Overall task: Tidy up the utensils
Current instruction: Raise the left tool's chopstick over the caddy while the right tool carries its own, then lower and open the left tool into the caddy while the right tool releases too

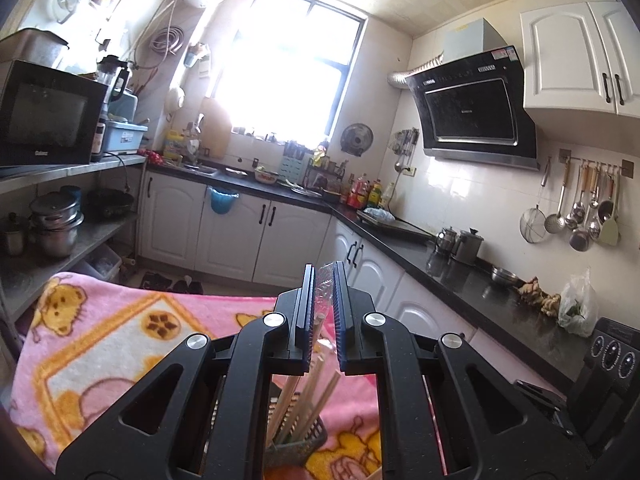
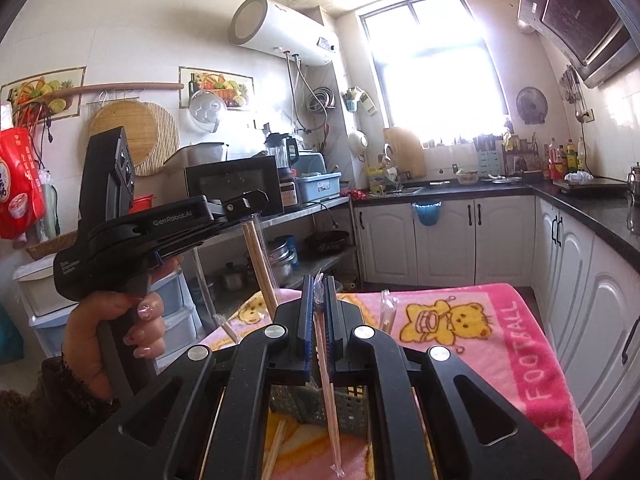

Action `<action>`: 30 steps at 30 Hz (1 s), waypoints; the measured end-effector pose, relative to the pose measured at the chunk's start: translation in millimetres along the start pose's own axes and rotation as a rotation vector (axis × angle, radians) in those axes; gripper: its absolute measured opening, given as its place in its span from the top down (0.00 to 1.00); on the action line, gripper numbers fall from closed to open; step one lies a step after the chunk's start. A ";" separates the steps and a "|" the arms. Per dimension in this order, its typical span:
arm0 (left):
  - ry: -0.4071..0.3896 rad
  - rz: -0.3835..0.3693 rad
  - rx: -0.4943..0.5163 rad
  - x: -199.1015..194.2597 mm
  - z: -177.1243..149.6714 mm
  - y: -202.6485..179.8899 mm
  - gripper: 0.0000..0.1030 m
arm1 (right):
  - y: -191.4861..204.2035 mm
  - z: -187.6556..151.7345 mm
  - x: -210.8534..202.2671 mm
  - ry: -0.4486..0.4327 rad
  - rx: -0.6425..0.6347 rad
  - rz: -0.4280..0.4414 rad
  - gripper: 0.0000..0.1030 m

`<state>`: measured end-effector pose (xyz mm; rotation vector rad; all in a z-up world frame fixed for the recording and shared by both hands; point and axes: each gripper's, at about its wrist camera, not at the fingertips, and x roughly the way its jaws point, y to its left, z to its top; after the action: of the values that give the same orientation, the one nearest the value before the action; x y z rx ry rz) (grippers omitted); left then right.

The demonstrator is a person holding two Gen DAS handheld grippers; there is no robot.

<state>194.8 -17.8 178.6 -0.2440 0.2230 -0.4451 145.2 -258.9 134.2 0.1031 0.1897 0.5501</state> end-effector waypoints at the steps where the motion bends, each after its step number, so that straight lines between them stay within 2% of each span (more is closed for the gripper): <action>1: -0.005 0.004 -0.001 1.2 1.2 1.8 0.95 | 0.4 1.8 0.6 -0.006 0.000 0.000 0.95; 17: -0.017 0.055 -0.033 25.8 5.8 21.2 0.95 | 13.8 42.8 23.1 -0.106 -0.055 0.012 0.95; 30: 0.010 0.079 -0.053 41.5 -11.7 36.1 0.95 | 1.1 47.5 61.1 -0.136 -0.068 0.024 0.95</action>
<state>242.5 -7.0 150.9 -0.2839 0.2538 -0.3625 205.5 -227.9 171.6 0.0764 0.0371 0.5708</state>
